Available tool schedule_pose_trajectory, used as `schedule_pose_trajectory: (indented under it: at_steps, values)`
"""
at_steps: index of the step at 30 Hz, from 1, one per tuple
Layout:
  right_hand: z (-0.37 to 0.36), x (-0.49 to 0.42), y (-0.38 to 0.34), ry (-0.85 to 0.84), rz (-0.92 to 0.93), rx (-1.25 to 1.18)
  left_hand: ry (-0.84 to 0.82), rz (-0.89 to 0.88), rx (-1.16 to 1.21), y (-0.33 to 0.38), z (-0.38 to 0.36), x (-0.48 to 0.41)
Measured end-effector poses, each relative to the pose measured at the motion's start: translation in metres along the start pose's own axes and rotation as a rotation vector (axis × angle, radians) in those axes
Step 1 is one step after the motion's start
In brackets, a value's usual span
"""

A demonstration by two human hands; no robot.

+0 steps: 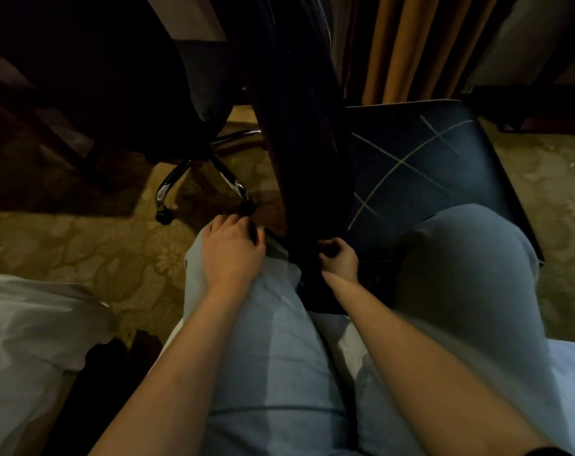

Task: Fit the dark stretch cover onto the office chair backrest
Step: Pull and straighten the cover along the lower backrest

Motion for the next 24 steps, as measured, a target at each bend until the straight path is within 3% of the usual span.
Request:
schedule_pose_trajectory:
  at_steps: [9,18,24]
  values:
    - [0.009,0.007,-0.014,0.037,0.017,-0.321,0.010,-0.015,0.014,-0.001,-0.001,0.001]
    - [-0.006,0.001,0.005,-0.028,-0.040,-0.098,0.007,-0.030,0.023,-0.001,-0.002,-0.002]
    - [-0.001,0.005,-0.001,-0.007,-0.055,-0.218,0.030,-0.046,0.026,0.002,0.001,0.000]
Point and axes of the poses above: each hand's wrist, its own x-axis away from the middle knuckle, its own z-axis out of the back of the hand, y = z × x, the point moved 5 cm from there along -x, towards the middle knuckle, and after that the axes turned 11 degrees about -y, right-handed, at the moved point
